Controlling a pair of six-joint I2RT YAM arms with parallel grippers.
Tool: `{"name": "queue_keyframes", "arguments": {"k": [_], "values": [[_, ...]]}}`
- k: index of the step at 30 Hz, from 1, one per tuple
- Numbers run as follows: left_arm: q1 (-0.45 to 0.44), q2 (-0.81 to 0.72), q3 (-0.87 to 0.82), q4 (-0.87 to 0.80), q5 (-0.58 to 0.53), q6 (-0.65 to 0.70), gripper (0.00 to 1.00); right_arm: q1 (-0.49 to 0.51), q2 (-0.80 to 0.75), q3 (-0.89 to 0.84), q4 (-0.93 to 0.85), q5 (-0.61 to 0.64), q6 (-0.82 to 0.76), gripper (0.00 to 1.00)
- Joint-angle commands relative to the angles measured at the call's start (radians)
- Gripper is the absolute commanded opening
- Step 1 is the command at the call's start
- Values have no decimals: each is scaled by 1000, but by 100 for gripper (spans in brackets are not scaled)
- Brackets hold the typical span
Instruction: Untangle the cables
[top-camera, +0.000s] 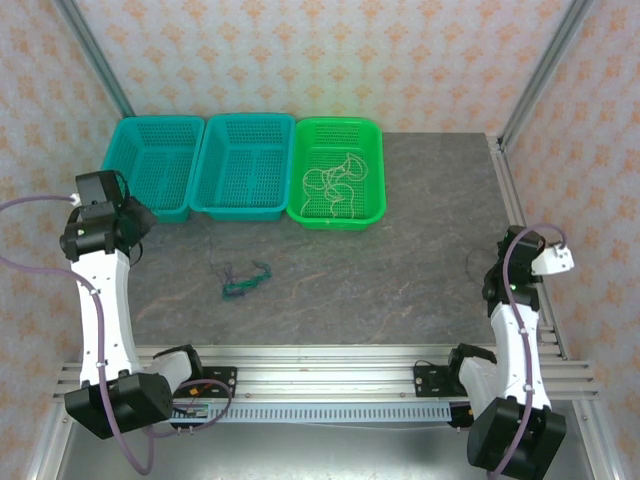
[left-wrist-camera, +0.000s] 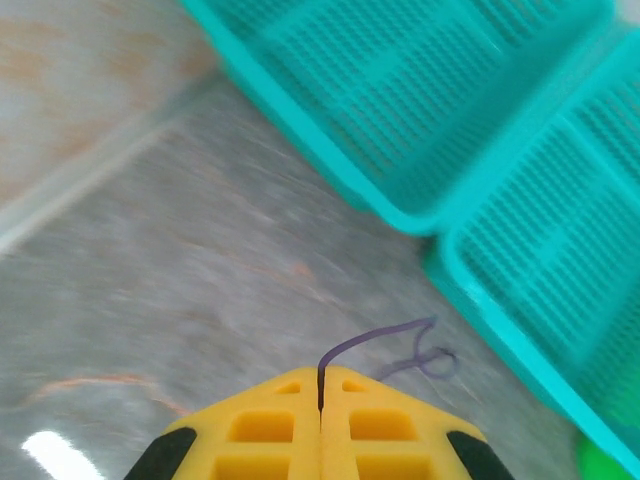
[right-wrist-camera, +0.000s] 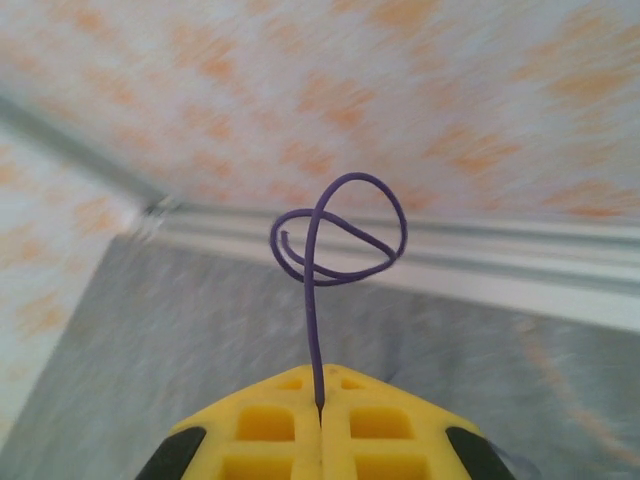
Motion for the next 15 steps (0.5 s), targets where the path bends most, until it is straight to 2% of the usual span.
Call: {"name": "queue_keyframes", "arguments": {"k": [1,4,7,15], "values": [[-67,-32,-42,132,305,6,0,63,-1,0,149,-330,-75,0],[-165,-40,-33,98,246,23,0,158,-10,78,153,-433,-108,0],[-222,-77,-94,113,247,-4,0,253,7,204,153,-497,-130,0],[-305,-204,-298,135,214,-50,0,506,193,626,273,-498,-147,0]]}}
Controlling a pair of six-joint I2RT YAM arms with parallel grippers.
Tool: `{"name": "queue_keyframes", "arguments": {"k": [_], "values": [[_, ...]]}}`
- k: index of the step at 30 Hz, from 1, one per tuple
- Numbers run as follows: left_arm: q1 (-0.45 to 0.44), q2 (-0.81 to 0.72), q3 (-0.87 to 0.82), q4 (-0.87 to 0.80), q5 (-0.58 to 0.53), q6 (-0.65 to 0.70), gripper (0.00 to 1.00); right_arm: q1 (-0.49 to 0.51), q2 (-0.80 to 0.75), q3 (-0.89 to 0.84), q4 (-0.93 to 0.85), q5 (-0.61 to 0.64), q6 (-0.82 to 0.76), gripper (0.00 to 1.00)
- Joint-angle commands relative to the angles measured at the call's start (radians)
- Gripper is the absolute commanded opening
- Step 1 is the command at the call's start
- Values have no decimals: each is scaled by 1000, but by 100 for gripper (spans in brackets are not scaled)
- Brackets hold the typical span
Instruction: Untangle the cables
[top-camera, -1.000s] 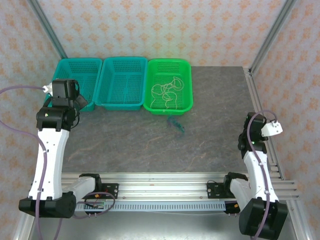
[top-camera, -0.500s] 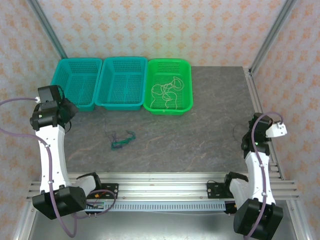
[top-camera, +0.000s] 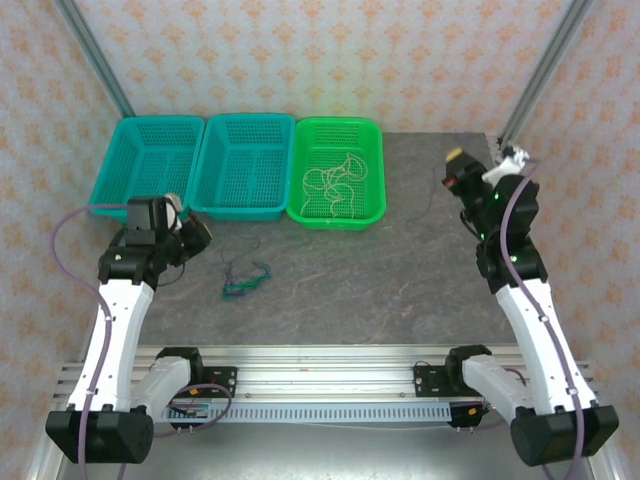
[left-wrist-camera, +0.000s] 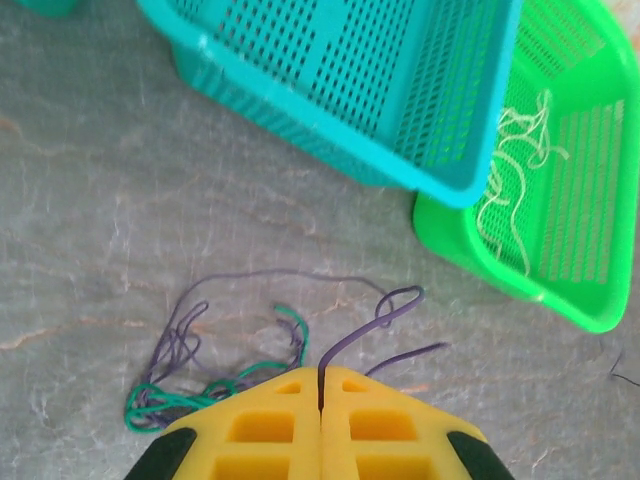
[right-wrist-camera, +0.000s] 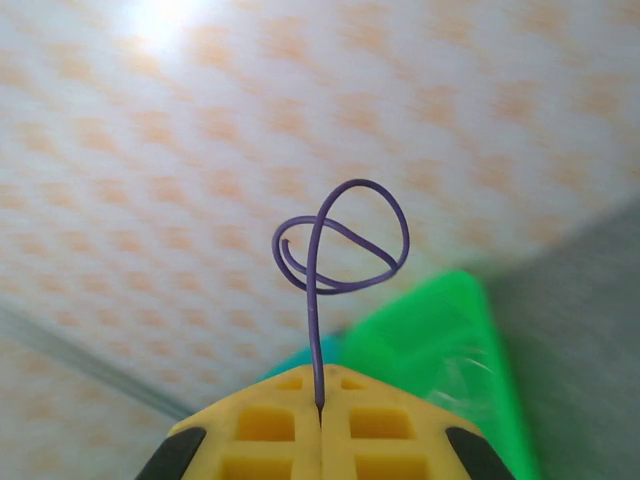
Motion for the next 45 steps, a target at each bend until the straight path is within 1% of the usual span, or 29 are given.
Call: {"name": "queue_keyframes", "arguments": {"k": [1,5,10,13,16,17,18,19,20,21,23,31,34,36,38,41,42,43,45], "values": [[-12,-53,-52,6,-16,-21,0,96,94,176,110,-34,-49,0],[-17,-113,-98,-62,-108,-21,0,246,276,471,128,-33,-139,0],[-19,-169,-168,-44,-93,-73,0,362,539,807,129,-64,-162,0],[-19,-176,-181,-38,-71,-73,0,413,729,1045,61,-76,-204,0],[-19,-182,-180,-40,-65,-71,0,427,968,1358,-51,-113,-194,0],[-20,-185,-178,-42,-67,-68,0,429,1064,1487,-96,-141,-190,0],[-20,-187,-176,-47,-68,-65,0,434,1178,1661,-142,-164,-190,0],[-21,-190,-176,-47,-70,-63,0,437,1269,1799,-150,-183,-188,0],[-21,-192,-180,-48,-67,-62,0,438,1339,1870,-91,-209,-159,0],[-21,-193,-183,-44,-65,-63,0,438,1376,1868,-23,-218,-119,0],[-21,-192,-191,-37,-54,-66,0,441,1433,1867,8,-211,-101,0],[-21,-190,-204,-37,-57,-51,0,459,1624,1866,-291,-198,-217,0],[-21,-178,-205,-31,-56,-50,0,470,1674,1865,-399,-223,-269,6],[-21,-176,-210,-21,-55,-56,0,481,1697,1866,-474,-228,-306,14],[-21,-175,-214,-14,-53,-56,0,488,1704,1866,-532,-225,-334,28],[-20,-165,-214,-15,-56,-42,0,489,1688,1866,-603,-159,-352,61],[-21,-159,-211,-17,-54,-40,0,489,1676,1865,-627,-136,-372,68],[-21,-153,-208,-19,-54,-37,0,489,1665,1866,-648,-120,-396,72],[-21,-150,-203,-22,-54,-37,0,488,1636,1866,-701,-100,-446,74]]}}
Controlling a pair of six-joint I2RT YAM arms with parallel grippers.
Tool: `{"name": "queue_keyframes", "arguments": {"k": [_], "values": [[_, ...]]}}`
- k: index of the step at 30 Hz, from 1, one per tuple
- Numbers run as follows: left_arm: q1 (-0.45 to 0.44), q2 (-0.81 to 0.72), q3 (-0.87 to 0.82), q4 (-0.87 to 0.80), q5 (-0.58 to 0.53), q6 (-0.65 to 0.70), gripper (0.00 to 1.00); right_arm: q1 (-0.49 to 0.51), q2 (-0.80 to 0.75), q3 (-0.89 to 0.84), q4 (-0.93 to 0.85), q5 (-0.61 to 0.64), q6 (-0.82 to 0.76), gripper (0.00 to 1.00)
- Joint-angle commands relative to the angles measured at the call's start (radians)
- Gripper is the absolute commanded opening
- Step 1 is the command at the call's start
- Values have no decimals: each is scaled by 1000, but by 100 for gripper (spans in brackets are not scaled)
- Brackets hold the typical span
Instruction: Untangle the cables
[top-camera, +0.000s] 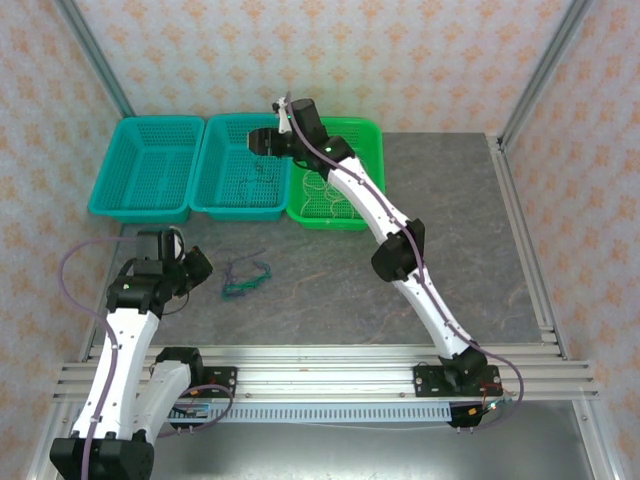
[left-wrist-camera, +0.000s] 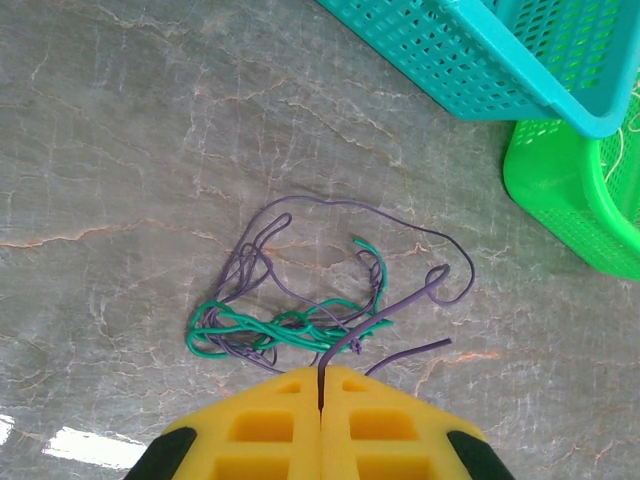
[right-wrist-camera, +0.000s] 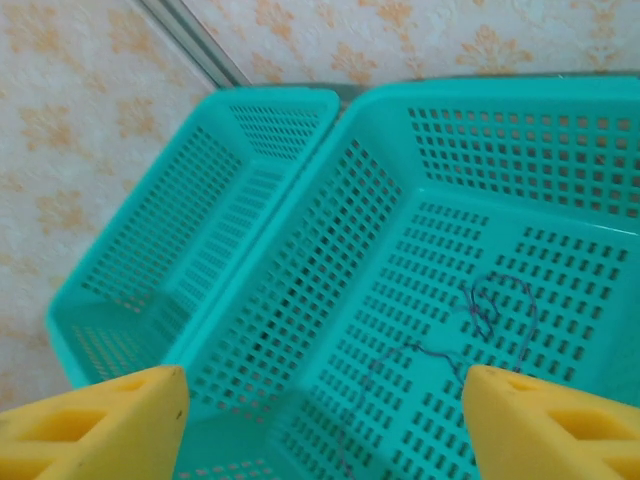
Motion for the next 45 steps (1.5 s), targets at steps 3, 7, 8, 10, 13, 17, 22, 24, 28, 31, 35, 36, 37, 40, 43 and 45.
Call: {"name": "queue_keyframes", "arguments": {"k": [3,7,8,10,13,17,22,24,28,31,35,36,37,40,43,45], "values": [[-7,0,4,9,5,23,0,-16,-127,34,-204,91,-132,74],[-7,6,17,15,46,47,0,-61,-197,33,-405,94,-247,74],[-7,10,19,21,68,62,0,-81,-215,33,-467,68,-282,74],[-7,22,22,38,114,72,0,-120,-254,32,-590,-27,-361,74],[-9,45,36,51,153,78,0,-175,-428,-171,-645,-86,-458,74],[-9,63,69,50,150,82,0,-209,-688,-485,-674,-59,-615,75],[-15,78,135,49,188,67,0,-213,-1030,-973,-455,-102,-608,76],[-22,79,166,44,195,53,0,-209,-1189,-1275,-179,-154,-501,75],[-40,82,255,38,211,8,0,-132,-1444,-1822,506,-94,-202,76],[-67,96,349,24,211,-16,0,-39,-1471,-2008,763,-11,-47,77],[-119,104,461,15,183,-41,0,143,-1409,-2093,931,106,33,79],[-130,106,479,13,175,-46,0,182,-1387,-2106,979,129,33,80],[-140,106,496,13,168,-52,0,228,-1357,-2129,1045,155,18,82],[-162,102,529,18,156,-74,0,328,-1235,-2133,1171,186,-63,88],[-181,100,548,21,148,-67,0,353,-1074,-2087,1244,162,-105,89],[-191,104,560,12,144,-50,0,363,-979,-2061,1310,136,-160,89]]}}
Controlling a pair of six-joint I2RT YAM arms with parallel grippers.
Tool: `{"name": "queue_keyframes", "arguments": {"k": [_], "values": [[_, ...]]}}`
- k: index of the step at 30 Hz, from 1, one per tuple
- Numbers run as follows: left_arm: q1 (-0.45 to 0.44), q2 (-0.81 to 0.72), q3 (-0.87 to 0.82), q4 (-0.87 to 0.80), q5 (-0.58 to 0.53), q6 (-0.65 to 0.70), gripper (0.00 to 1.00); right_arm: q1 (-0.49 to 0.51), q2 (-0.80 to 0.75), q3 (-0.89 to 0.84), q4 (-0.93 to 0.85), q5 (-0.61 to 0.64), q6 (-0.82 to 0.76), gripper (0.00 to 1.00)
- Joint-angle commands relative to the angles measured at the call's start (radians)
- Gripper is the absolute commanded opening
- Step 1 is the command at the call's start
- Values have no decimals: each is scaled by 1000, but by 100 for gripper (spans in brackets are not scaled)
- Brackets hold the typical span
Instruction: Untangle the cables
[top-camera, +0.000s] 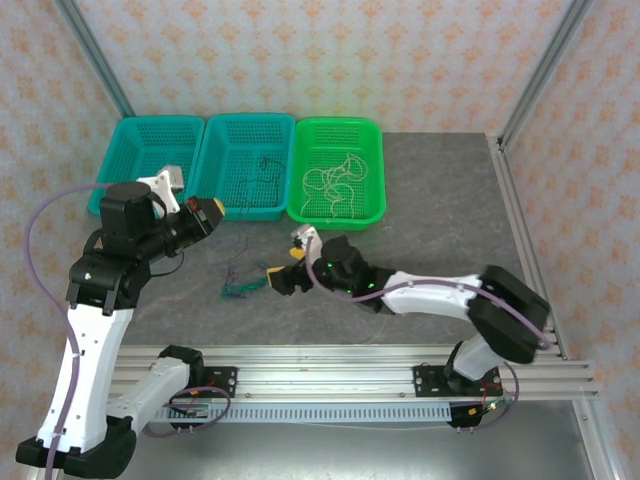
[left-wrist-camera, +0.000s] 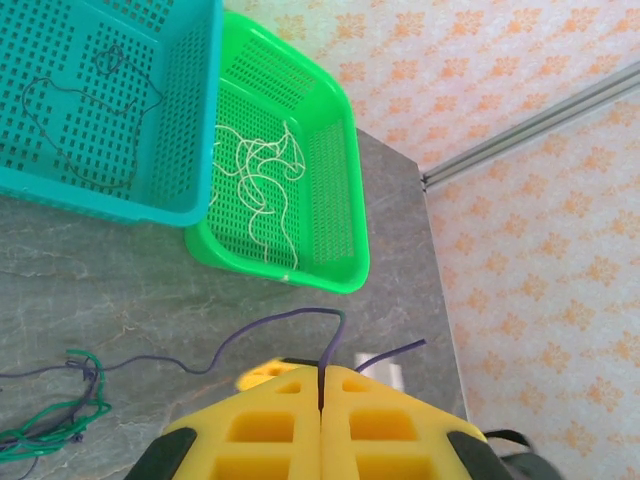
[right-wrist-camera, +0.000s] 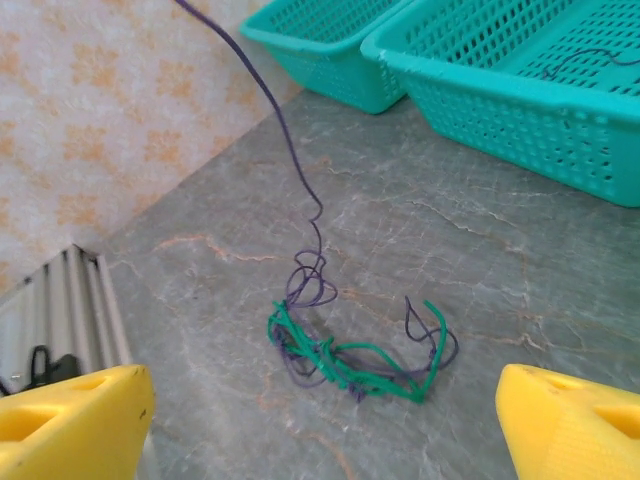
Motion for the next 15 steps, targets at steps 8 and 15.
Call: {"name": "queue_keyframes", "arguments": {"k": [8,15], "values": [[-27,14,119,-27,-9,16,0,19,416,277,96,-113,-156,89],[-28,44,254,-64,-96,29,0,53,579,435,-101,-192,-221,85]]}}
